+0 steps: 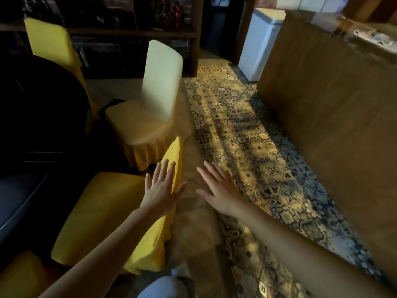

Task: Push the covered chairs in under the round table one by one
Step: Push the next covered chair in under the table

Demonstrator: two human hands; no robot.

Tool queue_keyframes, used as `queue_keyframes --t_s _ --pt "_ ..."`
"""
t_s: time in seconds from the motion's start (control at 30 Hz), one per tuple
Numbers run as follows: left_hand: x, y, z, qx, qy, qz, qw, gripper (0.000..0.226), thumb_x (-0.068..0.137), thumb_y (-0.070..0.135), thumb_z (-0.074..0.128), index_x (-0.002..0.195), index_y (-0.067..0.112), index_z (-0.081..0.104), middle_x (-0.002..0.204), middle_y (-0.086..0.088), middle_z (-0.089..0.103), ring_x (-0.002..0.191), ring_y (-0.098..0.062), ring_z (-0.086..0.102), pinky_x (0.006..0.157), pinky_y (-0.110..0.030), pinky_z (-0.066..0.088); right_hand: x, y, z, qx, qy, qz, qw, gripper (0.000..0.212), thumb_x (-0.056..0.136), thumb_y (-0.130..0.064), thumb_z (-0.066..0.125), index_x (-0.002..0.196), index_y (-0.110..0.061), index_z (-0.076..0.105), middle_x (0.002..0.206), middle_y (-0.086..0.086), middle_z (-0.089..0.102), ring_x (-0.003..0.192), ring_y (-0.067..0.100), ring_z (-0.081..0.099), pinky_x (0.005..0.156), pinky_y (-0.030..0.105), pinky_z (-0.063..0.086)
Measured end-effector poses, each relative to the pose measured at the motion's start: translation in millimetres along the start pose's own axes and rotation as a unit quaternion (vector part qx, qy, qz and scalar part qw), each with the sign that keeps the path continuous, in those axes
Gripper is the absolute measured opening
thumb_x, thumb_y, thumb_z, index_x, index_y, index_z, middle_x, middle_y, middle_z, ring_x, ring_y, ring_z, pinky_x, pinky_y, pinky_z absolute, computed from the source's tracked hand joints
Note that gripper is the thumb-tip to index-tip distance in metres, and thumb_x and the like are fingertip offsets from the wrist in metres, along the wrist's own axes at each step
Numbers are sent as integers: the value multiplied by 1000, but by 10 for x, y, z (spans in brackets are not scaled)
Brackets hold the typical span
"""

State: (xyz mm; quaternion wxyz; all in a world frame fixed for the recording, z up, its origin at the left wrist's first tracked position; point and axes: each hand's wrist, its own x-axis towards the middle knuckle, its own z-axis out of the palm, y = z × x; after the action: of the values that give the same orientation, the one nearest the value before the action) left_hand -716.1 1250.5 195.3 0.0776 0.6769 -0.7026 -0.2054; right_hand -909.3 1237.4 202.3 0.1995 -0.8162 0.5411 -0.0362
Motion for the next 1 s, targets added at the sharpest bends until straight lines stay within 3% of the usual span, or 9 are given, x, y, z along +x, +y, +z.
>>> queue_keyframes --t_s 0.2,0.47,0.6,0.7,0.8,0.87,0.93,1.0 --pt "528 -87 -102 -14 24 -39 999 76 89 62 25 148 28 -10 157 3 -18 143 -17 -20 113 -47 -12 738 155 -184 -9 1 -52 999 65 95 -53 35 151 -29 12 161 -6 -4 147 15 -10 118 51 5" --pt "625 -293 -170 -13 38 -161 986 77 88 63 24 148 26 -8 157 2 -17 143 -17 -19 115 -46 -10 1483 87 -244 -10 -78 -169 982 61 97 -48 38 150 -28 15 161 -6 -4 147 14 -11 117 50 0" --pt "636 -223 -7 -12 51 -227 973 87 77 76 7 148 28 -10 153 5 -22 140 -15 -23 114 -45 -11 1892 20 -245 -36 -122 -266 955 66 91 -56 32 150 -28 18 161 -4 0 147 15 -8 117 51 -1" --pt "603 -140 121 -47 61 -303 950 97 66 82 -1 148 30 -8 157 4 -15 137 -11 -23 112 -43 -13 2102 -9 -269 -61 -179 -332 924 64 92 -58 33 149 -30 21 161 -5 2 147 15 -7 117 54 0" --pt "501 -2 223 -138 74 -378 913 112 54 92 -9 149 32 0 158 4 -1 144 -13 -8 115 -45 -9 2215 51 -284 -90 -230 -393 886 60 94 -59 34 147 -31 28 161 -5 5 147 16 -6 115 56 0" --pt "391 105 294 -195 56 -423 883 93 72 84 7 149 32 7 159 2 9 146 -15 4 117 -46 -2 2261 123 -251 -117 -270 -414 862 62 92 -63 32 144 -30 33 159 -4 16 147 18 3 115 58 1" --pt "247 193 372 -232 29 -462 855 72 86 69 25 148 32 19 155 -1 27 141 -20 27 115 -43 20 2289 178 -206 -158 -283 -435 840 62 89 -67 32 141 -32 37 152 -4 31 144 20 18 113 59 2" --pt "82 299 455 -195 21 -486 851 64 86 67 34 141 33 36 140 1 49 120 -16 51 94 -31 45 2315 176 -188 -187 -265 -452 831 62 87 -69 35 137 -34 41 145 -3 40 139 21 27 113 59 7"
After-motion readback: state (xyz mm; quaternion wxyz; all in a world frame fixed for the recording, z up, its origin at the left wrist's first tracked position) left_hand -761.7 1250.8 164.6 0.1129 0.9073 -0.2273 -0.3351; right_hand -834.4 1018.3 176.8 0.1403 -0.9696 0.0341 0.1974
